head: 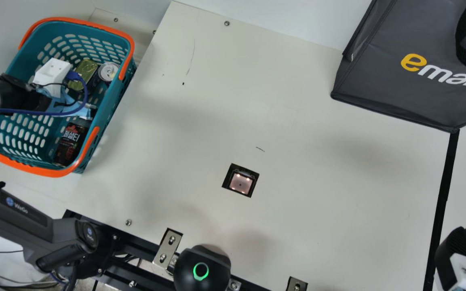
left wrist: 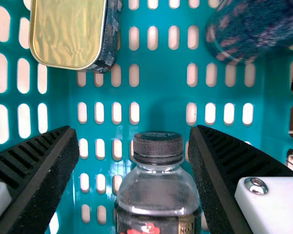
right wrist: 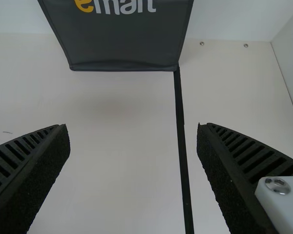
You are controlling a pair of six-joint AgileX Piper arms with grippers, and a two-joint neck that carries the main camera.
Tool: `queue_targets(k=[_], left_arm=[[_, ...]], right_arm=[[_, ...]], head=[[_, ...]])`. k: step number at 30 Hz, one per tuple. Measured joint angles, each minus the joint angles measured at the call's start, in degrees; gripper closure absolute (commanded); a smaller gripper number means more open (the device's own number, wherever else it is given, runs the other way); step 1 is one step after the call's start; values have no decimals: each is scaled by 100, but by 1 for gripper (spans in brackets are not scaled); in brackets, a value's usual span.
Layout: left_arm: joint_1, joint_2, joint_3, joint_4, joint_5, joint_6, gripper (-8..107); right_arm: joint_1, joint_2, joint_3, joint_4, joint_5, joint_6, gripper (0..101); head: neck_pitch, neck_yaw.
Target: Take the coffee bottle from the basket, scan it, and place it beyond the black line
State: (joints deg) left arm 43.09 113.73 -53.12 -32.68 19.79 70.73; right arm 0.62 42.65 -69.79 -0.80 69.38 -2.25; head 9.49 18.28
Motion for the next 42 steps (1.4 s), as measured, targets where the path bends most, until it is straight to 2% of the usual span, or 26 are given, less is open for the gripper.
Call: queue_targets(k=[25,39,42], left_arm=[[-152,331,253,-526,-388,224,9],[-158,634,203,-988,-562,740,9],[-147,674,181,-1032,-584,812,29]], right_arm=[[0,0,0,5,0,0,10],[0,0,0,5,0,0,10],[0,0,0,5,0,0,10]], head=[[-9,0],[0,0],[-9,0]])
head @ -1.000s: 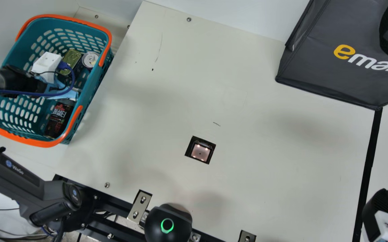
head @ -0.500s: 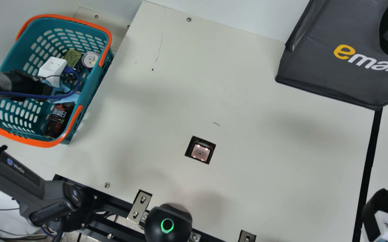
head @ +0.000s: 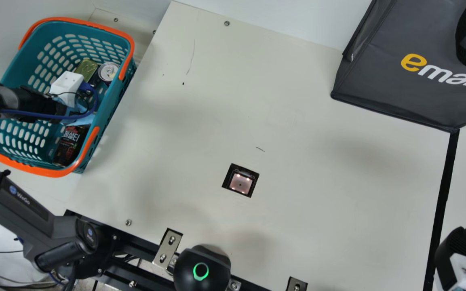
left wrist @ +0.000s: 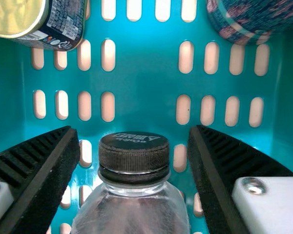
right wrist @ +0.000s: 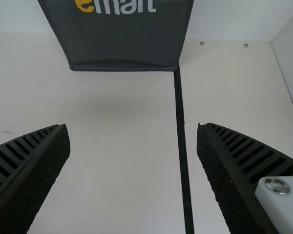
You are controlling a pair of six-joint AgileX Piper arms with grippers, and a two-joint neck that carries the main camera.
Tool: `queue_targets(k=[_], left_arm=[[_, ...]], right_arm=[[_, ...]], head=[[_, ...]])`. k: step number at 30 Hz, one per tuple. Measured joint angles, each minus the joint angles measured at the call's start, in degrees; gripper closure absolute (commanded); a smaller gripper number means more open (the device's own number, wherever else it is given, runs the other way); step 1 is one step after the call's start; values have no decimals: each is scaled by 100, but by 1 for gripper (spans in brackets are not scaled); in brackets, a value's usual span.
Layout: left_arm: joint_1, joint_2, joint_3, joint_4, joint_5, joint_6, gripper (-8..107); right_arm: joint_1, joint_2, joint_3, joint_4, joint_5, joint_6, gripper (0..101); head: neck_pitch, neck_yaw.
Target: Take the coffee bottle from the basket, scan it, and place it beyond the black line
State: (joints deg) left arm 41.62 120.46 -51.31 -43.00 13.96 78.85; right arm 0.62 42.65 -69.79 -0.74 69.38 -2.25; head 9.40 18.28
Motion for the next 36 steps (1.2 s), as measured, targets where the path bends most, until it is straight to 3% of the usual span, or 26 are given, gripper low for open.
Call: queue_targets(k=[9,20,36], left_arm=[[-21,34,-83,-152,50,101,89],[-55,-89,-140,-134,190,-40,89],[141,-874,-160,49,666,-320,89]], right_arm=[[0,0,0,0,0,0,10],[0,0,0,0,0,0,10],[0,0,0,0,0,0,10]], head=[[0,0],[0,0],[0,0]])
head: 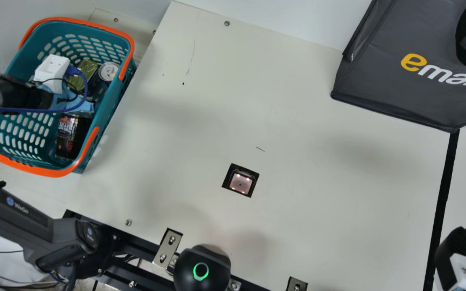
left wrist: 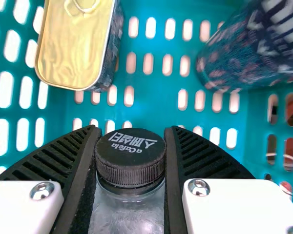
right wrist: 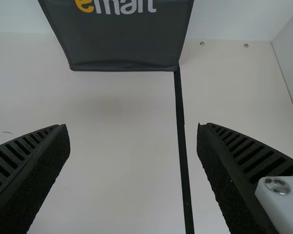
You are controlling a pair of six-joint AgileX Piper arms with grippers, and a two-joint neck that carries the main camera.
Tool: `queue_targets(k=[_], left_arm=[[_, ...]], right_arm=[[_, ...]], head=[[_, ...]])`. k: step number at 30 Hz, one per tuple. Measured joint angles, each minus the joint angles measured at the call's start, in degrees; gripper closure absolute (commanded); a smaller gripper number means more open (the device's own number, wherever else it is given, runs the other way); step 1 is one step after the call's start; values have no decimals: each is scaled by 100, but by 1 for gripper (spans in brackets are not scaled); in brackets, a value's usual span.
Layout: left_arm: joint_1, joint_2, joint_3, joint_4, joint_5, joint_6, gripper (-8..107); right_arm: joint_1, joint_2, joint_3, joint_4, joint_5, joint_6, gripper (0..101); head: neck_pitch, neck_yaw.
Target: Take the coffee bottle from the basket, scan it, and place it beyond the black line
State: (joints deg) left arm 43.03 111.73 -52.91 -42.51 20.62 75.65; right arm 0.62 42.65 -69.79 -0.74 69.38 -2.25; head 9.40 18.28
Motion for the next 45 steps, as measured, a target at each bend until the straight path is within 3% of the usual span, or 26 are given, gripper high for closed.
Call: queue_targets(k=[24,34,45], left_arm=[[919,-1522,540,217,940,0,89],[1220,-2079,550,418,1401,-210,89],[1398,-2603,213,547,1987,-551,89]], right_arm=[[0,0,0,4,0,0,10],[0,0,0,4,0,0,10],[0,0,0,4,0,0,10]], head=[[9,0],[0,0],[0,0]])
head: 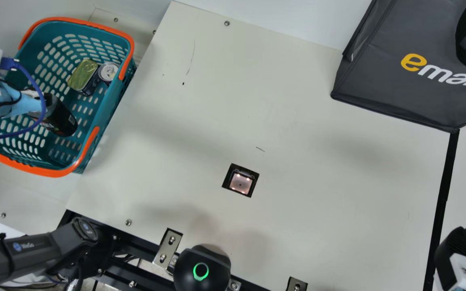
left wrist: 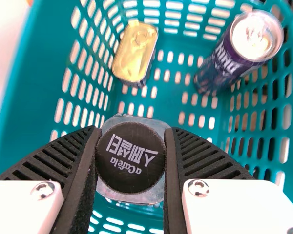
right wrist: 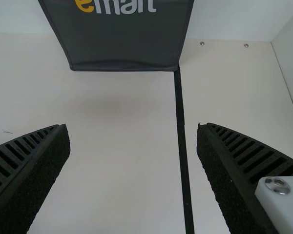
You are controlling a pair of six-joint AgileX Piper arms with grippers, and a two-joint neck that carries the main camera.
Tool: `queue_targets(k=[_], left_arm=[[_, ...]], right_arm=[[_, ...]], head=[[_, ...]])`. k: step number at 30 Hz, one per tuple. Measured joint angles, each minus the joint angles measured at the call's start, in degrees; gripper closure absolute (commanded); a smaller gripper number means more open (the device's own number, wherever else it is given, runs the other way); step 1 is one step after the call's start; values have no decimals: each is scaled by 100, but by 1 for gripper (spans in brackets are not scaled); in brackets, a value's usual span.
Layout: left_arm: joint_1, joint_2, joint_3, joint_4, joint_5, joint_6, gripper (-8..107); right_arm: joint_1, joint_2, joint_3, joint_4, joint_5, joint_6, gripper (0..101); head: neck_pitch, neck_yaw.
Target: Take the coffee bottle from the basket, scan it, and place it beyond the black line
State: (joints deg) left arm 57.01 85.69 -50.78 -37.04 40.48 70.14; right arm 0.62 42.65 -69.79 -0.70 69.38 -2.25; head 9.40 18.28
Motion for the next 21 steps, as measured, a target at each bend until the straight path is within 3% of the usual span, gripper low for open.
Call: queue_targets(k=[21], left_arm=[[-178,-720,-1036,160,959,-749,89]], right_arm=[[0,0,0,0,0,0,10]], head=[[9,0]])
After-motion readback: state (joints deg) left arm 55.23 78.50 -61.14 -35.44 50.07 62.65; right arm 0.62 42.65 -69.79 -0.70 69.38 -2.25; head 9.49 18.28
